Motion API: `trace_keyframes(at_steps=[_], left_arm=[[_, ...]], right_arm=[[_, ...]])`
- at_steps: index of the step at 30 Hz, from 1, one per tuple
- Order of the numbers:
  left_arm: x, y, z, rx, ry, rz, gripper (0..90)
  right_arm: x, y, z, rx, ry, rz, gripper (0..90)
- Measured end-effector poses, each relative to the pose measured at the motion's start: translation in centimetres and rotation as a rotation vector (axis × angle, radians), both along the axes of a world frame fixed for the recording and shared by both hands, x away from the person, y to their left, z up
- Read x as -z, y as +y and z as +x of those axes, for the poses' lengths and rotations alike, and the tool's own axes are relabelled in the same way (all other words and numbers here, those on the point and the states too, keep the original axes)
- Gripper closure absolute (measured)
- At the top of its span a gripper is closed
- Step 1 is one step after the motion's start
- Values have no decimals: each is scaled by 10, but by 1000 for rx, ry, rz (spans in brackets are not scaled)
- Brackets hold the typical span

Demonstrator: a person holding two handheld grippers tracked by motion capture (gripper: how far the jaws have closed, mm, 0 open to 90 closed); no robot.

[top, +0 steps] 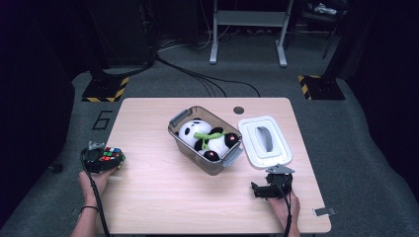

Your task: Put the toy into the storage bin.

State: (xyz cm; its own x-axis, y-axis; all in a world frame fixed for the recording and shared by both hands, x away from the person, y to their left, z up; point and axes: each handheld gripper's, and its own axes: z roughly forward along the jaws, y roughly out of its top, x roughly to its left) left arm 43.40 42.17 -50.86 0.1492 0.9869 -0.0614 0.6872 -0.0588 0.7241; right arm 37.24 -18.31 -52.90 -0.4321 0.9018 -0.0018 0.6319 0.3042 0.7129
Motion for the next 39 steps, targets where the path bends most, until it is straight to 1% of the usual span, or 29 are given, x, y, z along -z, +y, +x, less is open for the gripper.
trace_keyframes(at_steps=[1, 2, 3, 4, 6, 8, 9, 10, 11, 12, 14, 16, 17, 18, 20, 24, 26, 27, 30, 31, 34, 39], left_arm=[[0, -1, 0, 1, -5, 3, 342], [-1, -3, 0, 6, -2, 1, 342], [-2, -4, -1, 9, -10, 10, 342], [-5, -6, -1, 17, -5, 18, 342], [-8, -11, -2, 31, -17, 30, 342], [-11, -15, -3, 47, -18, 34, 342], [-13, -18, -3, 51, -25, 22, 342], [-15, -19, -3, 61, -27, 22, 342], [-18, -22, -3, 61, -34, 17, 342], [-22, -26, -4, 72, -38, 13, 341], [-28, -31, -5, 85, -48, 19, 342], [-35, -37, -6, 107, -60, 41, 341], [-39, -41, -7, 123, -57, 55, 342], [-42, -44, -7, 133, -57, 58, 341], [-48, -50, -8, 151, -63, 50, 341], [-60, -60, -11, 181, -76, 61, 341], [-66, -64, -12, 200, -71, 57, 342], [-68, -67, -12, 205, -82, 57, 341], [-76, -72, -13, 224, -85, 53, 342], [-79, -74, -14, 229, -89, 59, 341], [-89, -79, -14, 249, -92, 56, 341], [-103, -89, -14, 281, -111, 58, 341]], right_arm=[[0, 0, 0, 1, 1, 1, 0], [0, 0, 0, 0, 0, 1, 0], [0, 0, 0, 0, 0, 1, 0], [0, 0, 0, 1, 1, 2, 0], [0, 0, 0, 1, 1, 1, 0], [0, 0, 0, 1, 1, 2, 0], [0, 0, 0, 1, 1, 1, 0], [0, 0, 0, 0, 0, 1, 0], [0, 0, 0, 1, 1, 2, 0], [0, 0, 0, 1, 0, 1, 0], [0, 0, 0, 1, 1, 1, 0], [0, 0, 0, 1, 1, 1, 0], [0, 0, 0, 0, 0, 1, 0], [0, 0, 0, 1, 1, 2, 0], [0, 0, 0, 0, 0, 1, 0], [0, 0, 0, -1, -1, 0, 0], [0, 0, 0, -1, -1, 0, 0], [0, 0, 0, 0, 0, 1, 0], [0, 0, 0, 0, 0, 1, 0], [0, 0, 0, 0, 0, 1, 0], [0, 0, 0, -1, 0, 1, 0], [0, 0, 0, -1, 0, 1, 0]])
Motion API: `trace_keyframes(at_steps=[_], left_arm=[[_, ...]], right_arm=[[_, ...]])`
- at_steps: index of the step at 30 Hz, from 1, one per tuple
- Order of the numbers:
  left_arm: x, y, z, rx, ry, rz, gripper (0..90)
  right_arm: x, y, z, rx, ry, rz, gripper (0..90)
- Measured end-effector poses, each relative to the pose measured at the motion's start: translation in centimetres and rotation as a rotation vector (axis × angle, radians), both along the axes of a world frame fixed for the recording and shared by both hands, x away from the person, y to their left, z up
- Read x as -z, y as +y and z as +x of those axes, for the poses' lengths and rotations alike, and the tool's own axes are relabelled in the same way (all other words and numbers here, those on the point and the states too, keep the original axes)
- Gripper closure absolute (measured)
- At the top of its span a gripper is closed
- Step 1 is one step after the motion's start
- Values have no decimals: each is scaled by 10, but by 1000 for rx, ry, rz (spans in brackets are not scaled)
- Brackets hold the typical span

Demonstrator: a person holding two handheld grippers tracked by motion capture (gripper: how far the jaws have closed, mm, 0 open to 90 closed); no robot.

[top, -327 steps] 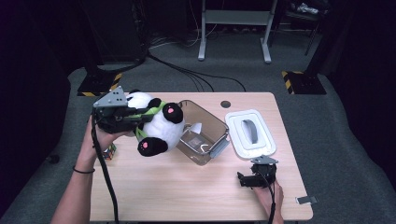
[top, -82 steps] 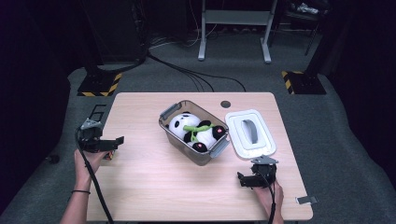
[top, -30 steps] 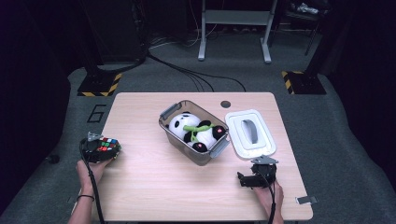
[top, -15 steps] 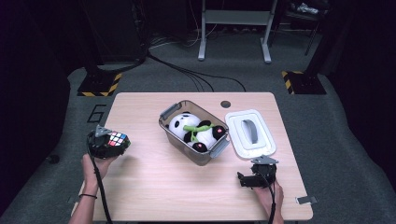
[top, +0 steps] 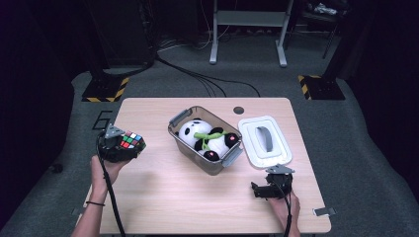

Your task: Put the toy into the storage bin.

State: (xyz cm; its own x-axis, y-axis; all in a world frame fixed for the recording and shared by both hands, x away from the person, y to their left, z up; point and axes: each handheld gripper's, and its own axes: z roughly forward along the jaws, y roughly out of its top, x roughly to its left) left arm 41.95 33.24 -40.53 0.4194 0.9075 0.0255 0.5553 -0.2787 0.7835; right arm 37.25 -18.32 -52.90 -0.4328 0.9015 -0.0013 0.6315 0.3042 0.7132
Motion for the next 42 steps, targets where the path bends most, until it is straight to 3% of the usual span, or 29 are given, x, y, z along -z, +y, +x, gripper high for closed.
trace_keyframes(at_steps=[24, 42], left_arm=[[-43, -40, 8, 104, -48, -4, 341], [-67, -95, 23, 222, -65, -3, 341]], right_arm=[[0, 0, 0, 0, 0, 0, 0], [0, 0, 0, -1, -1, 1, 0]])
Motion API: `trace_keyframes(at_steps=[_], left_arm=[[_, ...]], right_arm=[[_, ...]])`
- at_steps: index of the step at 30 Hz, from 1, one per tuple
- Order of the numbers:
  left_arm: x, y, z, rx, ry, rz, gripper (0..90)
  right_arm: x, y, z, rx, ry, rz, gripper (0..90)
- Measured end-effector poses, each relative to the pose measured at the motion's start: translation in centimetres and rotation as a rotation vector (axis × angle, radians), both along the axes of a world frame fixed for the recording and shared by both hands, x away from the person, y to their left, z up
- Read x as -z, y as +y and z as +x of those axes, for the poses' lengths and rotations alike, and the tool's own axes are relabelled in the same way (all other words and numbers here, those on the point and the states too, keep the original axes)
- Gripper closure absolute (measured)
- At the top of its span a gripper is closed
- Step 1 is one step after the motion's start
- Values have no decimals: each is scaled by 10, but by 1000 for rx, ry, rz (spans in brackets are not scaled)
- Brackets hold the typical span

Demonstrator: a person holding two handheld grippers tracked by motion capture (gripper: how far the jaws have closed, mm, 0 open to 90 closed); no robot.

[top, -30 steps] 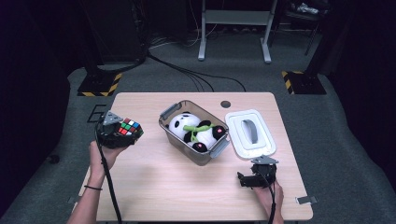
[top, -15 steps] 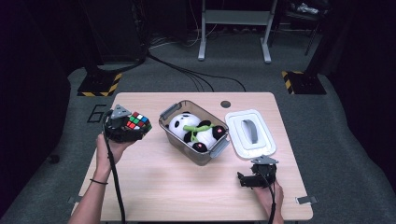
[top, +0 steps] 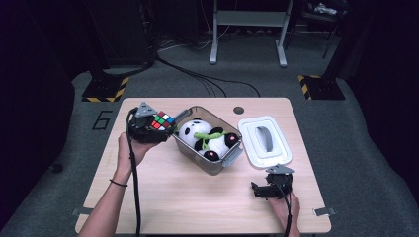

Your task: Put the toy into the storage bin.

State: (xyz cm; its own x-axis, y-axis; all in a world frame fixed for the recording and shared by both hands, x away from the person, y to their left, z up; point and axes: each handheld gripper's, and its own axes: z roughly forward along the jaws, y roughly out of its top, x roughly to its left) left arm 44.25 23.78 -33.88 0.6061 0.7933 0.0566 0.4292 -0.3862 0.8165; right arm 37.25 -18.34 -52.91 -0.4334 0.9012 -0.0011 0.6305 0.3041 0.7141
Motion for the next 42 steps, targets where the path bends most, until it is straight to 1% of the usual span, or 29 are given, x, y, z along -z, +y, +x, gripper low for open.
trace_keyframes(at_steps=[4, 6, 11, 13, 17, 18, 19, 21, 22, 24, 25, 27, 33, 34, 39, 41, 42], left_arm=[[1, -15, 6, 22, 15, -5, 341], [3, -21, 8, 26, 16, -13, 341], [4, -40, 14, 59, 31, -21, 341], [4, -48, 15, 74, 33, -10, 341], [7, -62, 17, 97, 41, -6, 341], [8, -64, 18, 104, 49, 0, 341], [9, -68, 18, 106, 49, -8, 341], [11, -74, 20, 117, 62, -4, 341], [13, -77, 21, 118, 64, -15, 341], [16, -84, 24, 124, 75, -20, 341], [16, -86, 25, 127, 80, -12, 341], [18, -91, 26, 128, 88, -12, 341], [22, -103, 33, 112, 119, -43, 341], [23, -105, 34, 111, 130, -58, 341], [27, -117, 35, 113, 148, -66, 341], [28, -122, 35, 121, 161, -75, 341], [29, -125, 34, 126, 160, -79, 341]], right_arm=[[0, 0, 0, 0, 0, 0, 0], [0, 0, 0, 0, 1, 0, 0], [0, 0, 0, 0, 0, 0, 0], [0, 0, 0, 1, 1, 1, 0], [0, 0, 0, 1, 2, 2, 0], [0, 0, 0, 1, 1, 2, 0], [0, 0, 0, 1, 1, 2, 0], [0, 0, 0, 1, 2, 2, 0], [0, 0, 0, 1, 2, 2, 0], [0, 0, 0, 1, 2, 2, 0], [0, 0, 0, 1, 2, 3, 0], [0, 0, 0, 1, 2, 3, 0], [0, 0, 0, 3, 1, 4, 0], [0, 0, 0, 3, 1, 4, 0], [0, 0, 0, 6, 1, 5, 0], [0, 0, 0, 5, 1, 4, 0], [0, 0, 0, 4, 1, 3, 0]])
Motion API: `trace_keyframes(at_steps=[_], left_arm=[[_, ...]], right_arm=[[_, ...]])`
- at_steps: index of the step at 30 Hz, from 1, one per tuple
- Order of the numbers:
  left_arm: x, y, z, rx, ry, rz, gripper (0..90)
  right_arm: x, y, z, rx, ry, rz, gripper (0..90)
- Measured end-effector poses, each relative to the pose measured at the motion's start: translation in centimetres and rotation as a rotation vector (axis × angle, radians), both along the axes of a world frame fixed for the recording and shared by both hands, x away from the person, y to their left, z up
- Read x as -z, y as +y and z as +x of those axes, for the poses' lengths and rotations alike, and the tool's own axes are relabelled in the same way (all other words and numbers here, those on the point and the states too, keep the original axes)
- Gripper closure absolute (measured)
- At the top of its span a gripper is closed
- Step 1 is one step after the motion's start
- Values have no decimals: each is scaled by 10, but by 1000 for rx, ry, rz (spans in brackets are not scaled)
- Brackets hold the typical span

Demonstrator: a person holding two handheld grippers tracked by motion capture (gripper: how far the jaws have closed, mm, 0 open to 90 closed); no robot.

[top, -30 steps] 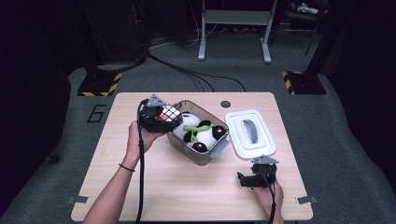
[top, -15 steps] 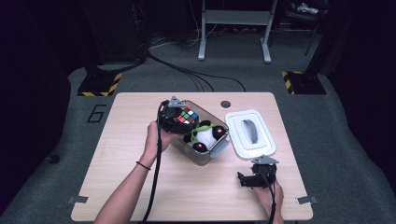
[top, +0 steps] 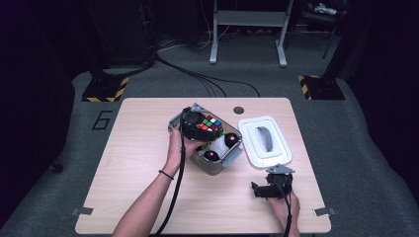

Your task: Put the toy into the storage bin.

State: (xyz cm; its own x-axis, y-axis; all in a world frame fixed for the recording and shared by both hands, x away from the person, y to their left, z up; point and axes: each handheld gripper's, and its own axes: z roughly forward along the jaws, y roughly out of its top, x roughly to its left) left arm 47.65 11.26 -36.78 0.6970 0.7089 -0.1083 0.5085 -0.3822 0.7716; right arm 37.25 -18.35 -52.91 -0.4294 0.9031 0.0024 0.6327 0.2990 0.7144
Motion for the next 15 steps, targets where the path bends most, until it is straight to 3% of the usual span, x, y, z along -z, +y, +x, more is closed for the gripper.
trace_keyframes(at_steps=[4, 11, 15], left_arm=[[7, -9, -3, 22, 14, 22, 341], [19, -17, -6, 31, 39, 14, 340], [27, -23, -8, 55, 56, 37, 339]], right_arm=[[0, 0, 0, 0, 0, 0, 0], [0, 0, 0, 1, 0, 0, 0], [0, 0, 0, 1, 0, 0, 0]])
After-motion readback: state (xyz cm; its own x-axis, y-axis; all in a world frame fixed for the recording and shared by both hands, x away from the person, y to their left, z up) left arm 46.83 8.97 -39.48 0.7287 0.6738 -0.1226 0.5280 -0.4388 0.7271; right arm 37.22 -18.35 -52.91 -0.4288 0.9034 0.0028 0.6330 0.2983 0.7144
